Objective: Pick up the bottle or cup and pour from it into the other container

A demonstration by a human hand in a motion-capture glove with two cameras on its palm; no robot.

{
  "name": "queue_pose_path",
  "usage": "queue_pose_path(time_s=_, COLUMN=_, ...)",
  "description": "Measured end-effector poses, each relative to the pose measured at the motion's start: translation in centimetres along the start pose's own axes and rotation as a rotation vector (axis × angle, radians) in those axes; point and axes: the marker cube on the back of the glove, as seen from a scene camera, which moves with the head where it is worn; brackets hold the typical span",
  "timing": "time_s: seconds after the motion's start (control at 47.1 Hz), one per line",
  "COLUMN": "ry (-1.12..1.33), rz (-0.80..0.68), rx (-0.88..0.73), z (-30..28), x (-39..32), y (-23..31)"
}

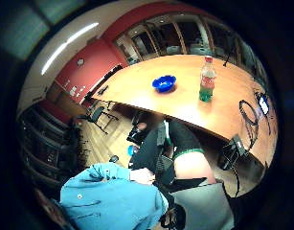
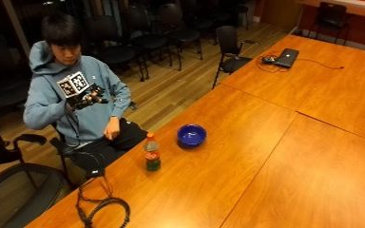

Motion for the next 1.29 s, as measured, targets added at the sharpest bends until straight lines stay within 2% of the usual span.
queue_pose_path(time_s=0.488, ry=0.050, rz=0.019, rx=-0.017, z=2.1, x=-1.4, y=-3.3)
queue_pose_path(time_s=0.87, ry=0.108, rz=0.085, rx=-0.060, z=5.2, x=0.3, y=-6.5)
queue_pose_path(time_s=1.294, ry=0.077, rz=0.144, rx=-0.011, z=7.2, x=2.4, y=-9.0)
